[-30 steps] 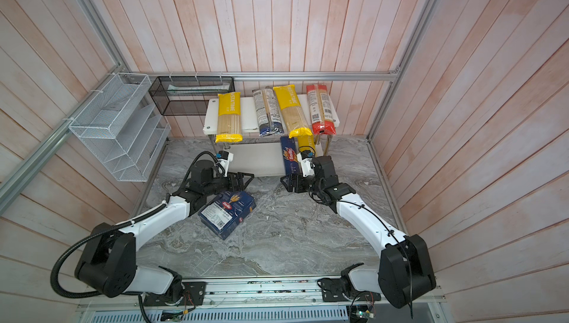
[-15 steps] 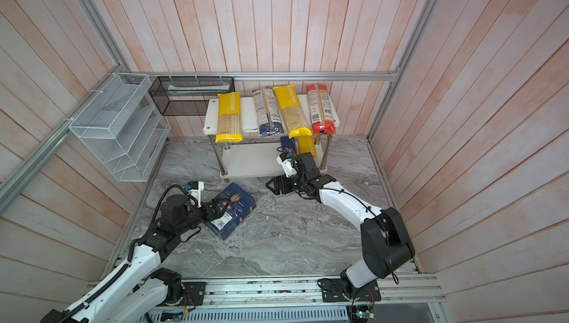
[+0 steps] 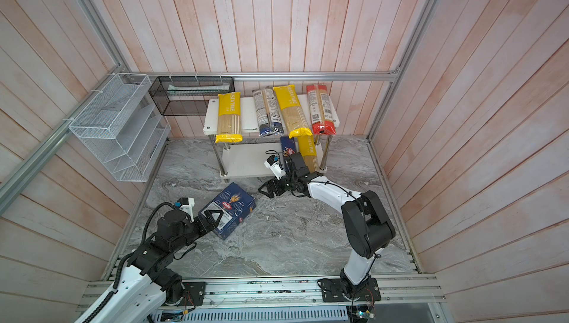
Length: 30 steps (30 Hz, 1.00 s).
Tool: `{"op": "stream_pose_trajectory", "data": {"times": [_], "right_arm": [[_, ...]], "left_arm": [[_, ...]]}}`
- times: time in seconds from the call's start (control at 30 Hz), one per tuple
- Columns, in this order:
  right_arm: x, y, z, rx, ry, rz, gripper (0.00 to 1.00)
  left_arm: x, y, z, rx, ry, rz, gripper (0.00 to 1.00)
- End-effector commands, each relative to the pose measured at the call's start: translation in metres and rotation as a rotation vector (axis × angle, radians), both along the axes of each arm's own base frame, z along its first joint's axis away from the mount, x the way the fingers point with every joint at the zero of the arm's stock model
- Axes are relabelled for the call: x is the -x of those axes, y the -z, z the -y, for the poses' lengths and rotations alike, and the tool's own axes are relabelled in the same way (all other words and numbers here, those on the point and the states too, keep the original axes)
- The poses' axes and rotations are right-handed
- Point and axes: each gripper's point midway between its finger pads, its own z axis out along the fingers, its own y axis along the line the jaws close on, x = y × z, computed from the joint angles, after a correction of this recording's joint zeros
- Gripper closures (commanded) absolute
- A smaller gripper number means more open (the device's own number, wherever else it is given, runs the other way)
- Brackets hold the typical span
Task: Arrange pasta packages on shelves
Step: Pick up the pasta box from the center of the table.
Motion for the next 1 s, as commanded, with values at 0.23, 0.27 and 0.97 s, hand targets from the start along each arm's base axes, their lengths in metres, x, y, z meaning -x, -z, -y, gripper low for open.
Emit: {"op": "stream_pose_trajectory", "data": {"times": [0.23, 0.27, 0.97], "right_arm": [[0.024, 0.006, -0.052, -0.057, -0.112, 0.055, 0.15], [0.023, 0.007, -0.054, -0.061, -0.111, 0.06, 0.15], [0.036, 0.034, -0.084, -0.095, -0.173, -0.018, 0.15]], "left_arm": [[0.005, 0.02, -0.003, 0.008, -0.046, -0.033, 0.0], [0.003, 0.017, 0.0, 0.02, -0.031, -0.006, 0.0], [-0.001, 0.034, -0.004, -0.051, -0.028, -0.014, 0.0]]}}
